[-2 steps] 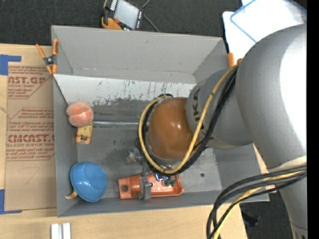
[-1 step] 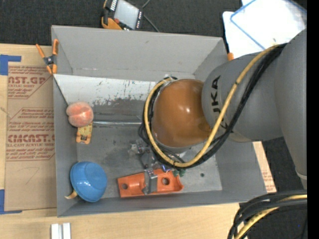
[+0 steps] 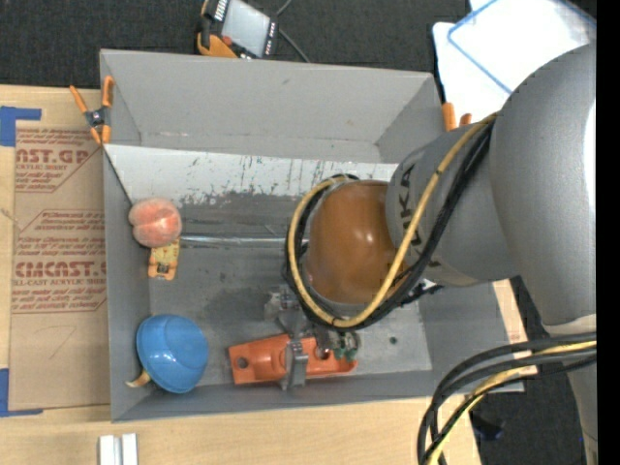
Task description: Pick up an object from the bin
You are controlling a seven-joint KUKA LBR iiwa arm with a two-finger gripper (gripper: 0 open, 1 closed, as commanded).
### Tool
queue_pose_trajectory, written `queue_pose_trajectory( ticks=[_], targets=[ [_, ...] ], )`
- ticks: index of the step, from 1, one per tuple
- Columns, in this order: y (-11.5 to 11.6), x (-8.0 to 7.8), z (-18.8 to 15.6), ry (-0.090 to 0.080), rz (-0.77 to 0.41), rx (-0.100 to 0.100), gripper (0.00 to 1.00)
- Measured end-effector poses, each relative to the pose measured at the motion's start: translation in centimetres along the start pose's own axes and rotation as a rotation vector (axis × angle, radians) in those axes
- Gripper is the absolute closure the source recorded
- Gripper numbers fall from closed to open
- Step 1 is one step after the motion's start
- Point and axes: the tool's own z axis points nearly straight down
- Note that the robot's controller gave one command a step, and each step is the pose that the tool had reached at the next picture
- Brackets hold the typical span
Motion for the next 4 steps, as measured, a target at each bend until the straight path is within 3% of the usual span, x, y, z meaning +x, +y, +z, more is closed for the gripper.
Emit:
queue_pose_trajectory(
  ticks=[1,2,3,4],
  targets=[
    [-0.8,-0.5,2.6,-0.032,-0.345,-0.002,0.00],
    [0.1,-0.1,2.8,-0.005,-0.002,-0.003,1.00],
    [0.1,-0.1,2.8,-0.005,-0.002,-0.003,1.00],
    [0.1,-0.1,-1.1,-0.005,-0.002,-0.004,1.00]
  ],
)
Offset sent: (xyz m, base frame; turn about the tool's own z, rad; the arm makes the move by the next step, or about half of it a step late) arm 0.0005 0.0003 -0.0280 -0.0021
